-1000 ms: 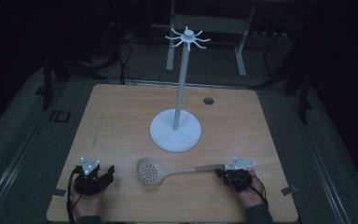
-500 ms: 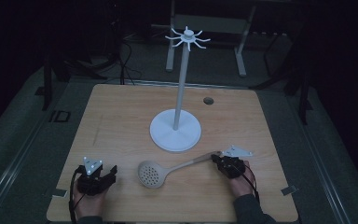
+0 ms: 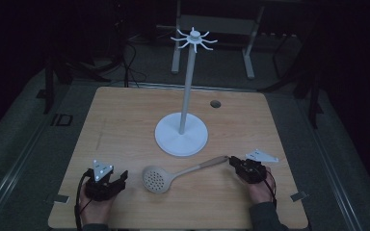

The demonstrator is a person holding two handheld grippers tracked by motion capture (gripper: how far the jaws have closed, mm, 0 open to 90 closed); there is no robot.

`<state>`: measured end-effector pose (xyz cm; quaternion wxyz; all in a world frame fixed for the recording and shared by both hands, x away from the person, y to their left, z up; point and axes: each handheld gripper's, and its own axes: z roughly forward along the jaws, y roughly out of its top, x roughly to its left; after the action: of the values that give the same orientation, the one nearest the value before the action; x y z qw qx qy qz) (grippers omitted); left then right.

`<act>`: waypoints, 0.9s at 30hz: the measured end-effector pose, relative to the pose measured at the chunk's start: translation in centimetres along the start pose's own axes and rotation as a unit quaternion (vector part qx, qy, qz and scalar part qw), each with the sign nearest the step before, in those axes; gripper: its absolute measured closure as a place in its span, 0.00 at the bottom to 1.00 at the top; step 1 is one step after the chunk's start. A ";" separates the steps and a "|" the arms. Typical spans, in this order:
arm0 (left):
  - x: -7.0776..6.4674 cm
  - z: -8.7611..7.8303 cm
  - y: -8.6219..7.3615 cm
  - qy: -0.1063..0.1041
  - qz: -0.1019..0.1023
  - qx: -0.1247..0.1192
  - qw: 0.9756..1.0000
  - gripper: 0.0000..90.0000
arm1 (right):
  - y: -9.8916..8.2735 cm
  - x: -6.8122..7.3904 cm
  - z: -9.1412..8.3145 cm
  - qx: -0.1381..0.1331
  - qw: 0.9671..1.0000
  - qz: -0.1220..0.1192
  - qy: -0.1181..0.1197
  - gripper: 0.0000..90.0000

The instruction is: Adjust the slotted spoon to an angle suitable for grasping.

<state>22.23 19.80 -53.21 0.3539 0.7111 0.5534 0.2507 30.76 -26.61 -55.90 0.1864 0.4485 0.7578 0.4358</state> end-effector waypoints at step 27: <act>-3.9 0.9 6.6 -0.084 0.039 -0.031 0.995 0.46 | -0.8 -2.8 -0.7 0.010 0.998 0.049 -0.026 0.71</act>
<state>25.92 14.94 -48.54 0.4106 0.7393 0.4857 0.2210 31.37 -29.44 -56.49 0.1802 0.4977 0.7341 0.4253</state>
